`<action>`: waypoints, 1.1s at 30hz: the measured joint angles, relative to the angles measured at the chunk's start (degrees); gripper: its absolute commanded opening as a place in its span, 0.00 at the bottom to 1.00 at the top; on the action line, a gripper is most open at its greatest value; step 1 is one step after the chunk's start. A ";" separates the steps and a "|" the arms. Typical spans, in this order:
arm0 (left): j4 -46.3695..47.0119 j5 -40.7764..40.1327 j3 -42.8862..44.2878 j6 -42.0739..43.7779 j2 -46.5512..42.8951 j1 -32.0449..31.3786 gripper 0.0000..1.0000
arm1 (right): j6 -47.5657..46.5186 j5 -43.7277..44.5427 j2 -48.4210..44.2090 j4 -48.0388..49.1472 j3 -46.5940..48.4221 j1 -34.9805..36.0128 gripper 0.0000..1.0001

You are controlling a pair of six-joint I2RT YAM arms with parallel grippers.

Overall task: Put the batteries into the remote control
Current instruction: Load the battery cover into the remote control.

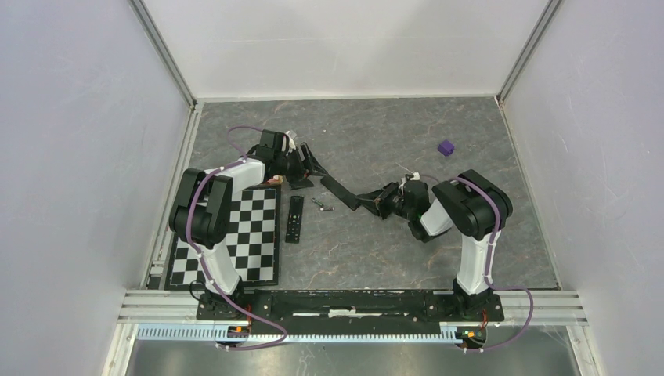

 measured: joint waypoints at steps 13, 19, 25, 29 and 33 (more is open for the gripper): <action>-0.04 -0.02 0.00 0.02 0.02 0.00 0.76 | -2.99 -0.72 -3.17 -7.61 1.42 -0.87 0.37; -0.31 -0.20 0.07 0.07 0.02 0.00 0.76 | -5.64 -0.83 -6.80 -13.60 1.29 -0.85 0.40; -0.66 -1.18 0.57 0.26 0.02 0.00 0.76 | -13.60 0.76 -13.35 -25.62 1.64 -0.90 0.46; -0.74 -1.44 0.68 0.87 0.02 0.00 0.76 | -21.90 2.62 -15.26 -34.27 4.76 -0.94 0.51; -1.51 -1.46 2.01 1.18 0.50 0.00 0.77 | -29.53 5.31 -15.69 -39.21 8.50 -0.26 0.54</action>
